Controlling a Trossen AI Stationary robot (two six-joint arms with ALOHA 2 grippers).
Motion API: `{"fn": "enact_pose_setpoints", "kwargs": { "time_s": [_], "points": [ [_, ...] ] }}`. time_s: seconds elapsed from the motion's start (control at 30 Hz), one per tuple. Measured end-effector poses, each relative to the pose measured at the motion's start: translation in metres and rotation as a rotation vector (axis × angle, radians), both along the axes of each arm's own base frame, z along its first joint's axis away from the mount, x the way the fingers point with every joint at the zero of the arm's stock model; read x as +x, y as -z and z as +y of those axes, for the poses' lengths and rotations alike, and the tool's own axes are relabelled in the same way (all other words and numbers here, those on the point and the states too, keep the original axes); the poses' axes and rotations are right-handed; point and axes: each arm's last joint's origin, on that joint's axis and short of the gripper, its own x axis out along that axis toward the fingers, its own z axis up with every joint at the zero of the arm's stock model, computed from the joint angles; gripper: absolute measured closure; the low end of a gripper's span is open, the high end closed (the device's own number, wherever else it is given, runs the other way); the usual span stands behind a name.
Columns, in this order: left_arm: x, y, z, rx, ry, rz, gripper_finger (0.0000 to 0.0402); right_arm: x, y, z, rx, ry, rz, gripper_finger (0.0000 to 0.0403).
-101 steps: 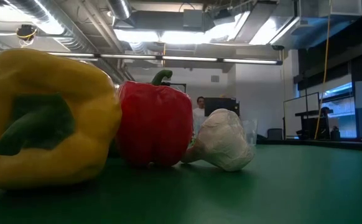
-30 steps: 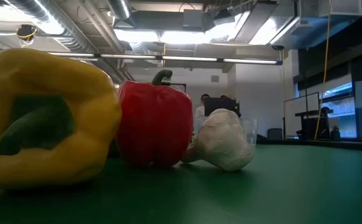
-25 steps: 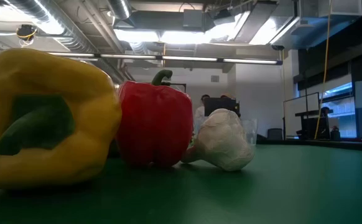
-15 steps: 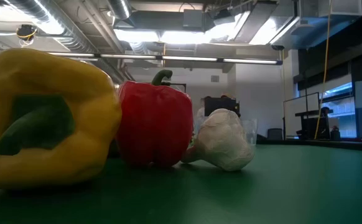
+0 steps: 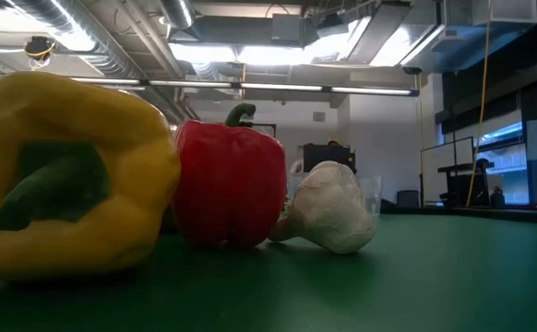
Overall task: Sort produce into baskets
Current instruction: Put the lemon into the black bin
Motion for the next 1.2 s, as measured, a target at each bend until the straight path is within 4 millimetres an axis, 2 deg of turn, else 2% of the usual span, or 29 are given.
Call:
{"fn": "enact_pose_setpoints", "kwargs": {
  "time_s": [0.13, 0.27, 0.33, 0.47, 0.6, 0.87, 1.03, 1.2],
  "points": [
    [-0.01, -0.001, 0.002, -0.022, -0.01, 0.032, 0.0068, -0.033, 0.009, 0.034, 0.04, 0.062, 0.089, 0.0239],
    [-0.015, -0.003, 0.003, -0.044, -0.018, 0.028, 0.0068, -0.075, 0.016, 0.07, 0.098, 0.171, 0.118, 0.0239],
    [-0.015, -0.003, 0.003, -0.045, -0.018, 0.027, 0.0068, -0.096, 0.019, 0.086, 0.163, 0.234, 0.123, 0.0239],
    [-0.015, -0.003, 0.003, -0.046, -0.027, 0.026, 0.0068, -0.123, 0.032, 0.116, 0.303, 0.301, 0.126, 0.024],
    [-0.015, -0.003, 0.004, -0.045, -0.031, 0.027, 0.0068, -0.136, 0.058, 0.131, 0.403, 0.403, 0.264, 0.024],
    [-0.014, -0.003, 0.005, -0.051, -0.063, 0.026, 0.0068, -0.148, 0.108, 0.136, 0.456, 0.623, 0.609, 0.024],
    [-0.014, -0.003, 0.005, -0.055, -0.072, 0.026, 0.0068, -0.158, 0.123, 0.14, 0.447, 0.666, 0.773, 0.024],
    [-0.014, -0.003, 0.005, -0.054, -0.077, 0.027, 0.0068, -0.174, 0.13, 0.143, 0.423, 0.693, 0.798, 0.024]
  ]
}}
